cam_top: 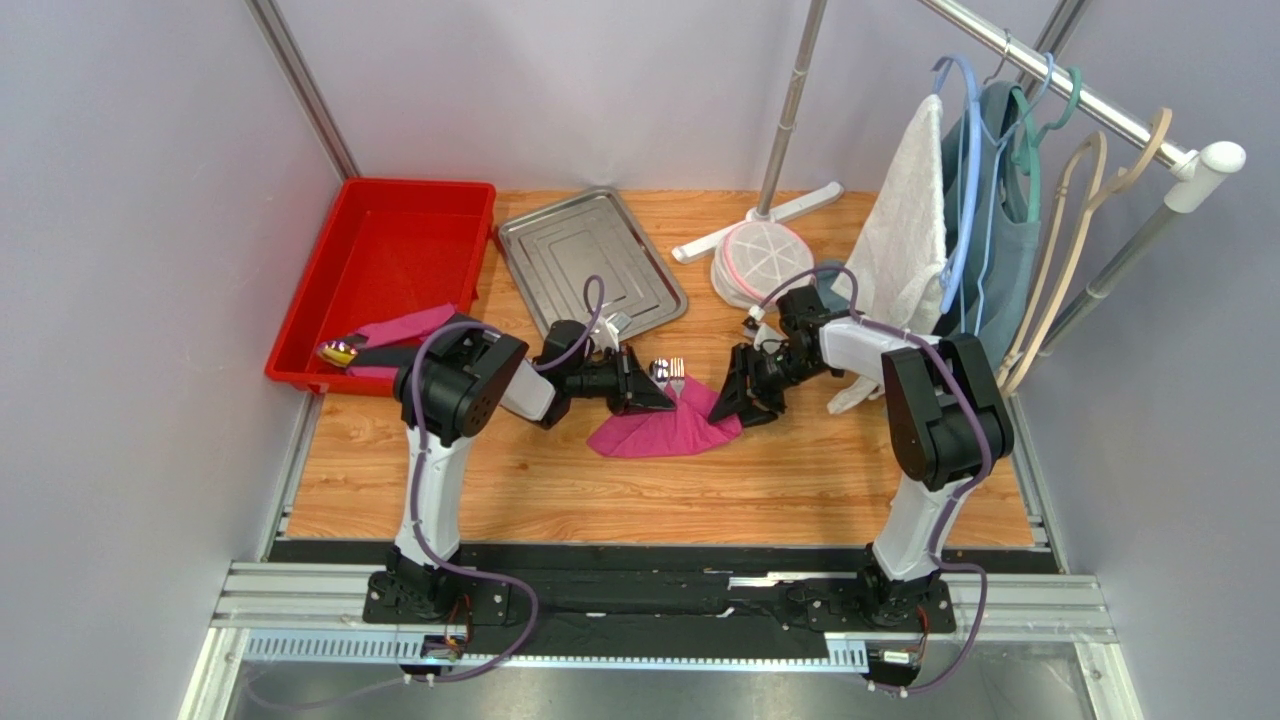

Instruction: Place the utensils on the paper napkin and roll it up

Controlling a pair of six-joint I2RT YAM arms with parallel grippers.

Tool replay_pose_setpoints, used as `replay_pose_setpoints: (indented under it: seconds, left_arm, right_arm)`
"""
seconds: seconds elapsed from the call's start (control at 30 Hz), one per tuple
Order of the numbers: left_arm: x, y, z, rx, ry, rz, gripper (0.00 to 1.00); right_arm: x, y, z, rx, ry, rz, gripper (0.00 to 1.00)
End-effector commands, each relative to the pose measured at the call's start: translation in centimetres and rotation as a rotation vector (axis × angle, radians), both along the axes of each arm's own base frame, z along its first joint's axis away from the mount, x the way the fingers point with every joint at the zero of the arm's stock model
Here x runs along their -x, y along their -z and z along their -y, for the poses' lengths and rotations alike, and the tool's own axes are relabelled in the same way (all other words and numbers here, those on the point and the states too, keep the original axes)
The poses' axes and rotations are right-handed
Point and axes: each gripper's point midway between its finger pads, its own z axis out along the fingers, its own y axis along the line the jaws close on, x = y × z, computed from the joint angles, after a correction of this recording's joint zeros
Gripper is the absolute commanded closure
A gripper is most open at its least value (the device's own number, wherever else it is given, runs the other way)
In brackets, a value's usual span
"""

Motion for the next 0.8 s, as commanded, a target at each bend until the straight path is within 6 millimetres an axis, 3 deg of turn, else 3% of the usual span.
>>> replay_pose_setpoints:
  seconds: [0.0, 0.03, 0.33, 0.57, 0.77]
  left_arm:
    - [-0.7, 0.0, -0.1, -0.012, -0.003, 0.048, 0.96]
    - [-0.7, 0.1, -0.1, -0.013, -0.003, 0.047, 0.96]
    - [-0.7, 0.0, -0.1, -0.014, -0.001, 0.049, 0.96]
    - [-0.6, -0.3, 0.0, -0.010, 0.004, 0.052, 0.96]
    - [-0.6, -3.3, 0.3, 0.037, 0.020, 0.099, 0.92]
  right_arm:
    - [-1.5, -2.0, -1.0, -0.081, 0.011, 0.052, 0.63]
    - [-1.6, -2.3, -1.2, -0.084, 0.010, 0.057, 0.68]
    - [-1.7, -2.6, -3.8, -0.090, -0.037, 0.070, 0.69]
    - [-1.8, -1.5, -5.5, -0.085, -0.049, 0.046, 0.70]
    - [-2.1, -0.4, -5.7, -0.060, -0.047, 0.036, 0.91]
